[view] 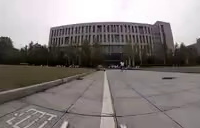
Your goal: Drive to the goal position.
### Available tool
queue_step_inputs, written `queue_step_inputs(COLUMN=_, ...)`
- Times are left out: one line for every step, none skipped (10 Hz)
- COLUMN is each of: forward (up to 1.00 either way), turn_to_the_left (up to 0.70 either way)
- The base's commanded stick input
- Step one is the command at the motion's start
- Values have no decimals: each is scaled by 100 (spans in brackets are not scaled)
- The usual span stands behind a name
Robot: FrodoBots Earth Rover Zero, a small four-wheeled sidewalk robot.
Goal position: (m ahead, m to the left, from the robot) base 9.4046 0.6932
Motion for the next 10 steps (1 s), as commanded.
queue_step_inputs(forward=70, turn_to_the_left=0)
queue_step_inputs(forward=70, turn_to_the_left=0)
queue_step_inputs(forward=70, turn_to_the_left=0)
queue_step_inputs(forward=70, turn_to_the_left=0)
queue_step_inputs(forward=70, turn_to_the_left=0)
queue_step_inputs(forward=70, turn_to_the_left=0)
queue_step_inputs(forward=70, turn_to_the_left=0)
queue_step_inputs(forward=70, turn_to_the_left=0)
queue_step_inputs(forward=70, turn_to_the_left=0)
queue_step_inputs(forward=70, turn_to_the_left=0)
